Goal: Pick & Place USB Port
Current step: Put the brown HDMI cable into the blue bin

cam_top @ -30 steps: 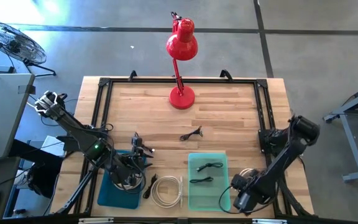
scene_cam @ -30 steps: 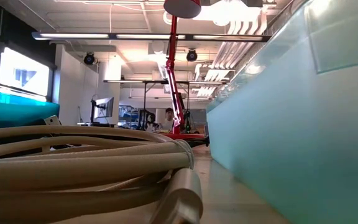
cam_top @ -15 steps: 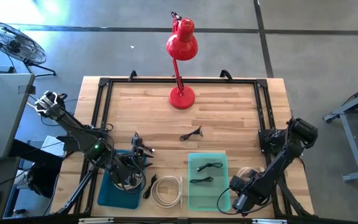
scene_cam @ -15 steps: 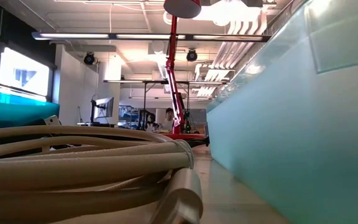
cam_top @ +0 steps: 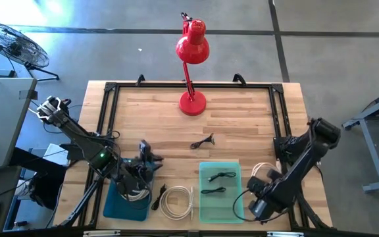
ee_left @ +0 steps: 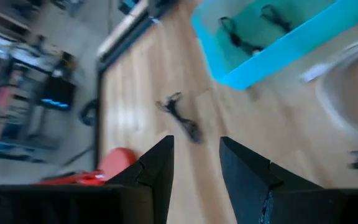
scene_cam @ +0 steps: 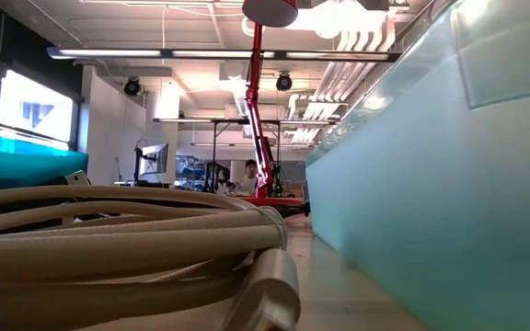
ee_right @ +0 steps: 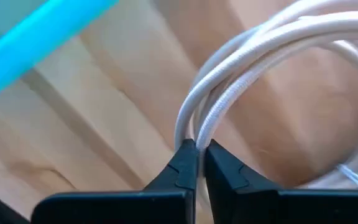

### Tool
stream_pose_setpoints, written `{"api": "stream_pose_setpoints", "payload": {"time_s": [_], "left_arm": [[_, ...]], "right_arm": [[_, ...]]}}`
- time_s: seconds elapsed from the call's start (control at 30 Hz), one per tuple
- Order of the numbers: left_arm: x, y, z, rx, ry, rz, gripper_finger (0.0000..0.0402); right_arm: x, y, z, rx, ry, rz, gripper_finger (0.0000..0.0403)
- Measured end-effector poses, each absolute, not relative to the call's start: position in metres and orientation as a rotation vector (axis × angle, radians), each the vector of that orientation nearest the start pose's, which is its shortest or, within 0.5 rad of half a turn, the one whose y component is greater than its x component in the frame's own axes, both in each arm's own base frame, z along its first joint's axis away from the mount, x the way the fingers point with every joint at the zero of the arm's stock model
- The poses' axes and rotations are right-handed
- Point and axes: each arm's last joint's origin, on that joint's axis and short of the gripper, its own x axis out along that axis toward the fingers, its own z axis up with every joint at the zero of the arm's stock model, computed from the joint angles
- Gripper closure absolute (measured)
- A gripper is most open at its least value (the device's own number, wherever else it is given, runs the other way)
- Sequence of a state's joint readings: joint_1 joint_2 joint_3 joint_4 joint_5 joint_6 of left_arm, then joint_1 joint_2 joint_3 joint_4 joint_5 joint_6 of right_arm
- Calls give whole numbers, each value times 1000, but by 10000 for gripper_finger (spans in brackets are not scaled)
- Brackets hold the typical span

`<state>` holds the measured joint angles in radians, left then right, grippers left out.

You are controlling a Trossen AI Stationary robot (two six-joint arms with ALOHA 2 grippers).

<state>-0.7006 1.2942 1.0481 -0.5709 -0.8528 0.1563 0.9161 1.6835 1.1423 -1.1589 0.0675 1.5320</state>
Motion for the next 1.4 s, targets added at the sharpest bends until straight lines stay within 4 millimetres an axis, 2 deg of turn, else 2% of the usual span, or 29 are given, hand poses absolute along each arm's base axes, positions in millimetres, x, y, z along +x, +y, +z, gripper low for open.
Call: {"api": "stream_pose_setpoints", "payload": {"time_s": [0.17,0.37,0.47,0.6,0.8,0.93,1.1,1.4], "left_arm": [[214,-149,296,833,574,163,277],[219,-153,306,1024,510,201,277],[223,-155,314,1109,467,211,277],[231,-154,324,1186,405,192,277],[247,-141,326,1274,390,149,277],[262,-135,323,1323,378,141,277],[272,-136,329,1428,330,211,277],[275,-139,332,1459,243,159,277]], "right_arm": [[167,208,245,289,1404,-612,397],[180,196,304,178,1072,-427,397],[192,193,325,105,921,-308,397],[211,190,341,7,786,-153,397],[243,182,353,-60,649,66,397],[259,174,355,-85,610,140,397],[271,160,352,-92,621,126,397],[279,152,349,-69,639,134,397]]}}
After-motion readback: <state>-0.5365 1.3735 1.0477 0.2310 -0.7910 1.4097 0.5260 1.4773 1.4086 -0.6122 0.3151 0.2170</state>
